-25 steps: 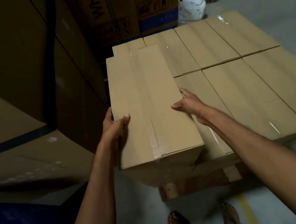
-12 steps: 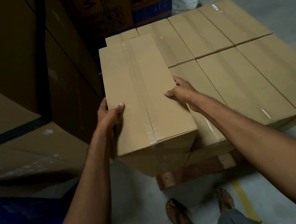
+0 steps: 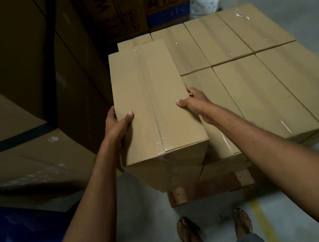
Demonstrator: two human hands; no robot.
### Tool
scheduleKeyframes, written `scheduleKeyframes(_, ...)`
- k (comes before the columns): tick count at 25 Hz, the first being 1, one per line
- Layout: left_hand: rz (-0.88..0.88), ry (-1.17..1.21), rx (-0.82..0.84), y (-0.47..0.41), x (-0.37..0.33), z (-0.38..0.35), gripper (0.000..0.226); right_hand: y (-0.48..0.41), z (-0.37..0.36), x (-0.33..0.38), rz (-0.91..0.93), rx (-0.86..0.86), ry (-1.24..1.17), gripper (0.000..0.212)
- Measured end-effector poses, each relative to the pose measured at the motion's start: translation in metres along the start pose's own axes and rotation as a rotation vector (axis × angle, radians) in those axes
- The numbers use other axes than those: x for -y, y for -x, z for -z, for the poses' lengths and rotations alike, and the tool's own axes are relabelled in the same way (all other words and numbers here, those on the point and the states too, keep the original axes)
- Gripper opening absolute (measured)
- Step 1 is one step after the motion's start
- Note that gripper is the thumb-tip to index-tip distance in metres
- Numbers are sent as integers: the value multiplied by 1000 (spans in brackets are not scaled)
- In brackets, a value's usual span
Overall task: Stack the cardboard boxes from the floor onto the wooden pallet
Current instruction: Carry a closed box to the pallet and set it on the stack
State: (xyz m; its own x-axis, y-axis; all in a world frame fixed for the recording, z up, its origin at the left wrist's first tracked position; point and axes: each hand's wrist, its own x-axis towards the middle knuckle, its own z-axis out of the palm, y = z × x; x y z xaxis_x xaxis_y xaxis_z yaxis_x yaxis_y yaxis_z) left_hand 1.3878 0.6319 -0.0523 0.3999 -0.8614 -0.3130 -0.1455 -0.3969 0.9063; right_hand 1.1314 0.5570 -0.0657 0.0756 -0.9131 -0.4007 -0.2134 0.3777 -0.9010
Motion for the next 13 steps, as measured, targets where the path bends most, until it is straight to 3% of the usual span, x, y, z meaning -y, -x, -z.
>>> scheduleKeyframes(5, -169, -264, -136, 38, 5, -16, 69, 30, 17, -21, -27, 2, 14, 74)
scheduleKeyframes(9, -227, -562, -273, 80, 21, -43, 68, 64, 41, -37, -2, 68, 21, 65)
scheduleKeyframes(11, -289, -496, -272, 97, 31, -58, 61, 79, 56, -43, 9, 94, 17, 59)
scheduleKeyframes(13, -273, -283, -249, 122, 32, -77, 55, 93, 72, -50, 7, 102, -10, 52)
